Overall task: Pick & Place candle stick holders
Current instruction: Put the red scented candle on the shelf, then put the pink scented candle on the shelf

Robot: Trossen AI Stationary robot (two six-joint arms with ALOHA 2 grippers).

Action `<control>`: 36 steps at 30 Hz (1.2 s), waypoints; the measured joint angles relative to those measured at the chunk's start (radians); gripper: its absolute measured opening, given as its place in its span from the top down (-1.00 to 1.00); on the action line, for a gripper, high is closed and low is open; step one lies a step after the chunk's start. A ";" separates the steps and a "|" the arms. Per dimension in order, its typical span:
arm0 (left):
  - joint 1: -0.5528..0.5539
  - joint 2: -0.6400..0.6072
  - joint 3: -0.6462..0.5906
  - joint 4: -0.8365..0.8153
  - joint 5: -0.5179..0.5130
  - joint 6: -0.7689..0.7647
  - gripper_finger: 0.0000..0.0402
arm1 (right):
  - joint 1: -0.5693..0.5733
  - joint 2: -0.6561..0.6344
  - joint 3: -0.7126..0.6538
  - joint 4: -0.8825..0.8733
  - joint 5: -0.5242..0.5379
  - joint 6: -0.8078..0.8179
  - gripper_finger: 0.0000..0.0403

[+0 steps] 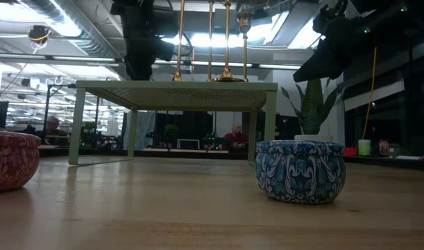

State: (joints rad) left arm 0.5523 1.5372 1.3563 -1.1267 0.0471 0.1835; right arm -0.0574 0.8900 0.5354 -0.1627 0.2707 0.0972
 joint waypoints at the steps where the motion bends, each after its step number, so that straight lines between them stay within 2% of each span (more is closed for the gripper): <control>1: 0.000 0.000 0.000 0.000 0.000 0.003 -0.56 | 0.000 0.000 0.000 0.000 0.000 0.000 0.39; 7: 0.000 -0.004 0.000 0.000 0.009 0.003 -0.69 | 0.000 0.000 0.000 0.000 0.000 0.000 0.39; 14: 0.000 -0.035 0.000 -0.008 0.021 0.003 -0.69 | 0.000 0.000 0.000 0.000 0.000 0.000 0.40; 22: 0.000 -0.092 0.099 -0.112 -0.121 -0.011 -0.70 | 0.000 0.000 0.000 0.000 0.000 0.000 0.40; 30: -0.018 -0.166 0.173 -0.221 -0.100 -0.169 -0.69 | 0.000 0.000 0.000 0.000 -0.001 0.001 0.40; 36: -0.114 -0.212 0.173 -0.300 -0.044 -0.297 -0.69 | 0.000 0.000 0.000 0.000 -0.001 0.000 0.40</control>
State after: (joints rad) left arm 0.4381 1.3255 1.5291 -1.4270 0.0030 -0.1133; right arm -0.0570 0.8898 0.5354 -0.1624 0.2699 0.0975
